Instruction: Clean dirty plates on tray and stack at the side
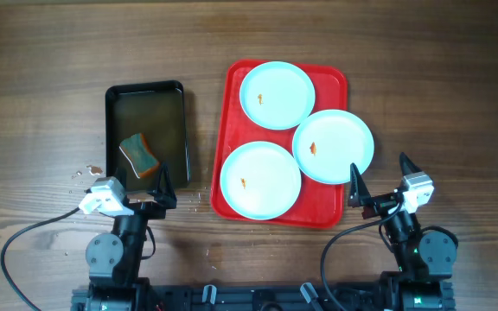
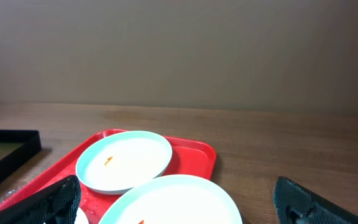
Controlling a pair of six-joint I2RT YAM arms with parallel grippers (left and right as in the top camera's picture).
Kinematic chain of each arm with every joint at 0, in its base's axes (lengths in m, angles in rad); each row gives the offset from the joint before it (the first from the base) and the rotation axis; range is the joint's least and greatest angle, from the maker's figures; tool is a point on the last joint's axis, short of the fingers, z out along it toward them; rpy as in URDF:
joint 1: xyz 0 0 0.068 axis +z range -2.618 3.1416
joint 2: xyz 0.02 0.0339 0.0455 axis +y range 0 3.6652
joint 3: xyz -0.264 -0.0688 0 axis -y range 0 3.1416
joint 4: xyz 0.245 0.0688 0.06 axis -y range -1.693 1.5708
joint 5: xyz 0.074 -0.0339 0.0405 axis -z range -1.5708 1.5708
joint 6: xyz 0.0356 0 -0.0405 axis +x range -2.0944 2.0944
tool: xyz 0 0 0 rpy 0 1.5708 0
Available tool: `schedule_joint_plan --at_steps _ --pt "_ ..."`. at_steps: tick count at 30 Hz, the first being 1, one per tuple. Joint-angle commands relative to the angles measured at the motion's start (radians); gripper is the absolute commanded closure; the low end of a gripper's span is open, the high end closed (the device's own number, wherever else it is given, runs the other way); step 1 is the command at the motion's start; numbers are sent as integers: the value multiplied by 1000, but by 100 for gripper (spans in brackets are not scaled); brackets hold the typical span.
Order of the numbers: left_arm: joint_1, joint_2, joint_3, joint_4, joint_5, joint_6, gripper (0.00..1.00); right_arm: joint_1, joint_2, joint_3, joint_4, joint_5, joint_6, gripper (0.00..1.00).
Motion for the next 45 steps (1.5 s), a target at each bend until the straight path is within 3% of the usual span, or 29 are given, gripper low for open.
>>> schedule_joint_plan --at_steps 1,11,15,22,26,31,36,45 --pt "6 5 -6 -1 1 23 0 -3 -2 -2 2 10 14 0" --pt "6 5 -6 0 12 18 0 -3 -2 -2 2 9 26 0" --pt "3 5 -6 16 132 -60 0 -3 -2 -2 3 -13 51 0" --pt "3 5 -6 55 351 -64 0 -3 -2 -2 11 -57 552 0" --pt "3 5 6 172 443 -65 0 -3 -2 13 50 -232 544 0" --pt "3 25 162 134 447 -86 0 -3 -1 182 30 -390 457 0" --pt "3 132 392 -116 337 -85 0 -3 60 413 -202 -391 386 0" --pt "3 484 750 -493 294 -82 0 -3 447 797 -851 -263 228 0"
